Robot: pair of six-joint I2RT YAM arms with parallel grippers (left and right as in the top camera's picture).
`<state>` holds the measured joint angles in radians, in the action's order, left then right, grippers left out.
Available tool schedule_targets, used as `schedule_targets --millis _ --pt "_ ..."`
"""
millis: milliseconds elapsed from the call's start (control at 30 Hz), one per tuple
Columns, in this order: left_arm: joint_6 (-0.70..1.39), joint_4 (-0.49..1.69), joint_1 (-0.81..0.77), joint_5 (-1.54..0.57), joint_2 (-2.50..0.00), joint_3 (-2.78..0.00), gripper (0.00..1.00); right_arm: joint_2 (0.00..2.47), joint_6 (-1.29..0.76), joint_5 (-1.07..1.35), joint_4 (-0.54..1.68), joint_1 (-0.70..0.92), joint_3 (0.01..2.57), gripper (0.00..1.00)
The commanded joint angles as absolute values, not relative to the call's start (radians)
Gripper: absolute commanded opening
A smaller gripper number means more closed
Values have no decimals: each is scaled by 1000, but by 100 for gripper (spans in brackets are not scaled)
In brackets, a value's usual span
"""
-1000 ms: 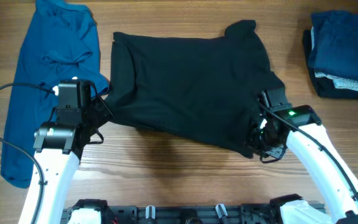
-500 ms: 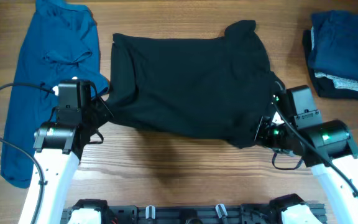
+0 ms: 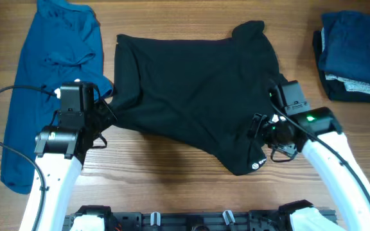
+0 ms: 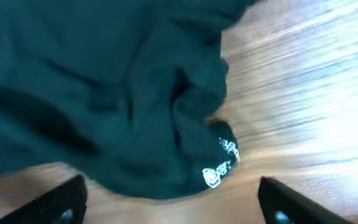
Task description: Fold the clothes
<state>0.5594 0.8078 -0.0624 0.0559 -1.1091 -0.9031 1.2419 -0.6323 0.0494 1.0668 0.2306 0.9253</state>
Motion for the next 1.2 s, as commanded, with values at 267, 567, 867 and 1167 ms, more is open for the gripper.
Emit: schedule_targets --millis 267,567,867,1167 --pt "554 808 -54 81 -1109 -912 4 1417 -653 99 716 35 712 33" --pt "554 807 -54 85 -1109 -912 4 1467 -630 191 511 36 599 11" --pt "554 805 -54 89 -1109 -912 4 1428 -535 7 563 20 799 4" --pt "554 808 -54 100 -1109 -912 4 1427 -387 -130 606 -22 936 80"
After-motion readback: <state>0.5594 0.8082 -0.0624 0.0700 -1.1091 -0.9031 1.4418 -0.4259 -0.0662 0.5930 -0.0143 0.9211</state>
